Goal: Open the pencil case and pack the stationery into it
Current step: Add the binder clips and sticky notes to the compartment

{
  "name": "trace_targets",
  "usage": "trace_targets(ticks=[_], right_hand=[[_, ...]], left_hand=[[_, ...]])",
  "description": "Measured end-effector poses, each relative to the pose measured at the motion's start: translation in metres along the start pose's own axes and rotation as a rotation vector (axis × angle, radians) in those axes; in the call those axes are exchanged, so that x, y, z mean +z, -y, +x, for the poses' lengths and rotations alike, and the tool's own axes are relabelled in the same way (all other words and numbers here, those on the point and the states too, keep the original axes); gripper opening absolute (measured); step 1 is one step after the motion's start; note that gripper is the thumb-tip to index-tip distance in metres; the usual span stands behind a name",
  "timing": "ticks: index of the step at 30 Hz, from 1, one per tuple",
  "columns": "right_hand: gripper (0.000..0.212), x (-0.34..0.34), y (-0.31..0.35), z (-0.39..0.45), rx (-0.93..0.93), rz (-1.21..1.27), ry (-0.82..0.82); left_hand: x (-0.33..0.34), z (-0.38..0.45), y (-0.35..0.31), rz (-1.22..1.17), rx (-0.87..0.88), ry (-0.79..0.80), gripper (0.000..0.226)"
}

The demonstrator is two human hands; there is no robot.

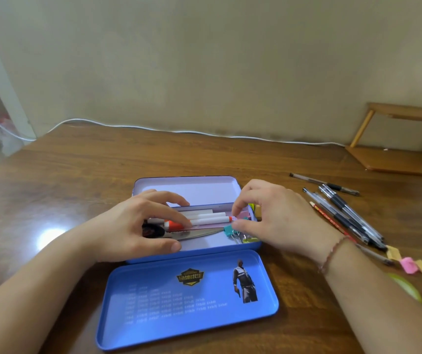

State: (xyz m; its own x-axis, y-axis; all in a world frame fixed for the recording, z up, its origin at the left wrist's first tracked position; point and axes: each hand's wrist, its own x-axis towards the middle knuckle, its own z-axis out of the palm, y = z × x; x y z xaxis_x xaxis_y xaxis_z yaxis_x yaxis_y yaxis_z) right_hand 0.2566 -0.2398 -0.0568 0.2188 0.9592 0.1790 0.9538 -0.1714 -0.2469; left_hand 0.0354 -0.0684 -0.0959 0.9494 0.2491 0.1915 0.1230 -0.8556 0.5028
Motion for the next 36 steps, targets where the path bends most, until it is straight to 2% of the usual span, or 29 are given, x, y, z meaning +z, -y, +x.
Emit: trace_targets(ticks=[4,8,10,12,14,15,16,19,20,21,22,24,26,27,29,30,32,36], right_hand=[[0.017,0.005,-0.001,0.001,0.006,-0.037,0.036],[0.02,0.004,-0.008,0.003,-0.01,0.026,-0.059],[0.014,-0.009,-0.014,0.003,-0.01,0.168,-0.22],[0.006,-0.034,-0.026,-0.004,0.038,0.31,-0.447],[0.004,-0.063,-0.041,-0.017,0.135,0.4,-0.565],[0.005,-0.076,-0.045,-0.025,0.175,0.418,-0.523],[0.007,-0.084,-0.048,-0.032,0.191,0.408,-0.381],[0.018,-0.085,-0.032,-0.042,0.155,0.301,0.283],[0.022,-0.078,-0.026,-0.041,0.145,0.215,0.4],[0.022,-0.069,-0.023,-0.036,0.14,0.104,0.406],[0.019,-0.061,-0.021,-0.03,0.133,0.013,0.311],[0.009,-0.05,-0.021,-0.017,0.157,-0.05,0.009],[0.014,-0.039,-0.032,-0.01,0.228,-0.095,-0.143],[0.024,-0.032,-0.041,-0.007,0.246,-0.153,-0.126],[0.047,-0.016,-0.06,-0.003,0.235,-0.194,0.038],[0.052,-0.009,-0.064,-0.002,0.249,-0.179,0.125],[0.046,0.001,-0.07,0.001,0.259,-0.186,0.209],[0.018,0.001,-0.071,0.004,0.223,-0.161,0.135]], left_hand=[[0.001,0.0,0.001,-0.003,0.017,-0.013,0.041],[0.001,0.001,0.002,0.013,0.031,-0.017,0.053],[0.003,0.001,0.003,0.009,0.041,-0.025,0.06],[0.004,0.002,0.003,0.002,0.046,-0.04,0.063],[0.005,0.003,0.001,-0.004,0.051,-0.052,0.063],[0.006,0.004,-0.001,-0.007,0.055,-0.062,0.063],[0.007,0.005,-0.002,-0.005,0.058,-0.073,0.063],[0.009,0.006,-0.006,0.037,0.053,-0.096,0.065],[0.01,0.006,-0.007,0.049,0.049,-0.102,0.066],[0.01,0.005,-0.008,0.057,0.047,-0.11,0.066],[0.009,0.005,-0.008,0.061,0.05,-0.115,0.066],[0.008,0.005,-0.009,0.031,0.061,-0.118,0.062],[0.008,0.004,-0.008,-0.01,0.05,-0.144,0.055],[0.008,0.004,-0.007,-0.01,0.038,-0.166,0.052],[0.009,0.004,-0.006,-0.007,0.014,-0.217,0.051],[0.009,0.004,-0.006,-0.011,0.005,-0.243,0.052],[0.009,0.005,-0.005,-0.016,-0.006,-0.275,0.053],[0.009,0.005,-0.005,-0.001,0.007,-0.293,0.05]])
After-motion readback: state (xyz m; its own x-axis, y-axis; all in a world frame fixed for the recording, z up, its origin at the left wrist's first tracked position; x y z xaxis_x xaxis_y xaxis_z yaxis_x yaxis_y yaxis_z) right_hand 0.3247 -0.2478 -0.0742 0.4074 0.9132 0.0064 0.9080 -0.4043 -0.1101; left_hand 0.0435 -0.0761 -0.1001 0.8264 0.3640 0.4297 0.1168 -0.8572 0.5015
